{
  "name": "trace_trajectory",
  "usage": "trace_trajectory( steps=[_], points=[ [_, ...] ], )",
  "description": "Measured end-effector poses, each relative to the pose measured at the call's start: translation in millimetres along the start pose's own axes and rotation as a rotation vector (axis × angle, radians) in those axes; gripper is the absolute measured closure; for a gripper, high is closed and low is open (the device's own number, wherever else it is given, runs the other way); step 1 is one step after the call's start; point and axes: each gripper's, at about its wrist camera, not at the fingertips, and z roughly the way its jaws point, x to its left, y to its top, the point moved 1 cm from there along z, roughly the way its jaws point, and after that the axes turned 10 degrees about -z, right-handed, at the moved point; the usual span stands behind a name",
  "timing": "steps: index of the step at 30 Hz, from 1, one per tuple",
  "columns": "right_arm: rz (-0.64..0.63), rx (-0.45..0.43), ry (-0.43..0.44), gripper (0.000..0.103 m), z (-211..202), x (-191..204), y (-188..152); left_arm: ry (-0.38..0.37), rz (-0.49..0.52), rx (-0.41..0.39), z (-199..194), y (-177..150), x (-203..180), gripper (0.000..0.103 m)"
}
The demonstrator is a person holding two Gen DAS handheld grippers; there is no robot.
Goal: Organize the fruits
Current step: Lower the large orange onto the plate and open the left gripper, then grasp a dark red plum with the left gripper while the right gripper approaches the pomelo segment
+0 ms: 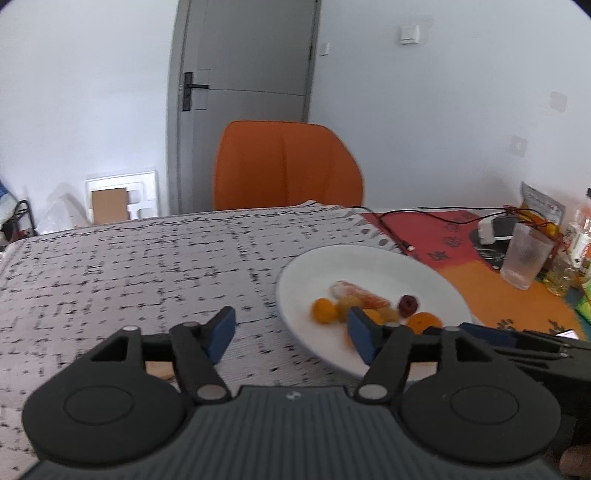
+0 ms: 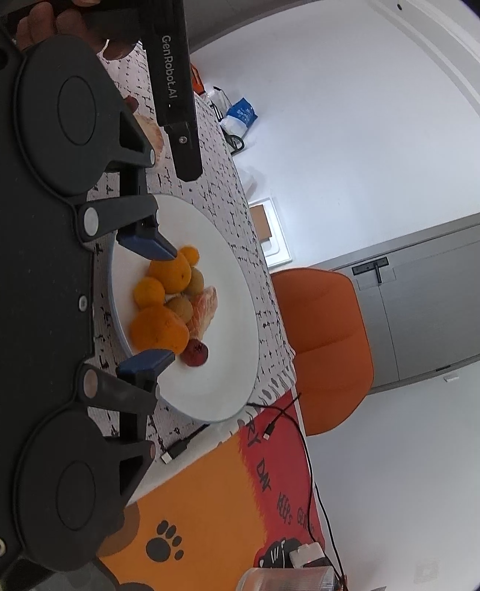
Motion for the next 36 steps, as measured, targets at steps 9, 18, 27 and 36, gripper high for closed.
trace_trajectory(
  steps=[9,18,27,36],
  points=[
    [0.004,0.004,0.041,0.034,3.7,16.1,3.5,0.093,-0.029,-0.031,-20.1,2.2,30.7,0.020],
    [-0.012,-0.007,0.081,0.012,8.4,39.0,4.7,0.154,-0.030,-0.048,-38.1,0.5,56.1,0.013],
    [-0.029,-0.015,0.131,0.002,18.2,63.3,9.8,0.199,-0.065,-0.057,-52.0,-0.9,85.5,0.008],
    [-0.066,0.003,0.149,0.002,27.7,79.3,12.5,0.204,-0.120,-0.052,-52.9,-4.2,108.2,0.009]
  ],
)
